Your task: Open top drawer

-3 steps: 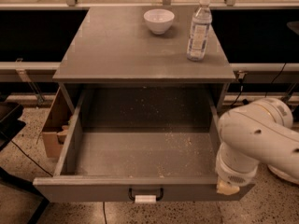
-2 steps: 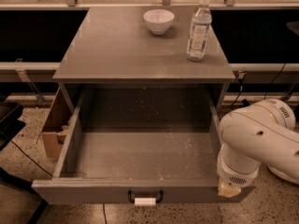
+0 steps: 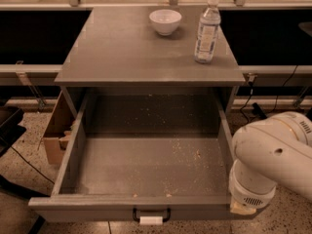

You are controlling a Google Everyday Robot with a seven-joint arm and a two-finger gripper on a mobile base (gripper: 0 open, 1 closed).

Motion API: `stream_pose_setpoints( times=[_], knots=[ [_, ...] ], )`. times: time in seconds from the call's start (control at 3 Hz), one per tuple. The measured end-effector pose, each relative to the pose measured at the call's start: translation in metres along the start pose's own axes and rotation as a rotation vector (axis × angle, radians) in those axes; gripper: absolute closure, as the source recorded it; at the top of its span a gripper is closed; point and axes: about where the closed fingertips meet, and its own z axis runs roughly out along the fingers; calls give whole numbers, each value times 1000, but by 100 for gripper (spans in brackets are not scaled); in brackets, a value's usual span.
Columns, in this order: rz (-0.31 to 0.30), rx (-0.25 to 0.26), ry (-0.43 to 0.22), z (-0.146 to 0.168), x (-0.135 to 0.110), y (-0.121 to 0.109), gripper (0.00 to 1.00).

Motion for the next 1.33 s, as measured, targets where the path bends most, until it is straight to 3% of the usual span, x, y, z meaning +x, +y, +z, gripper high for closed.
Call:
stream_pose_setpoints(
  times=[0.33, 0.67, 1.33],
  knots=[
    [-12, -22, 2, -3, 6, 22, 100],
    [-12, -22, 2, -3, 6, 22, 100],
    [-12, -22, 2, -3, 6, 22, 59]
  ],
)
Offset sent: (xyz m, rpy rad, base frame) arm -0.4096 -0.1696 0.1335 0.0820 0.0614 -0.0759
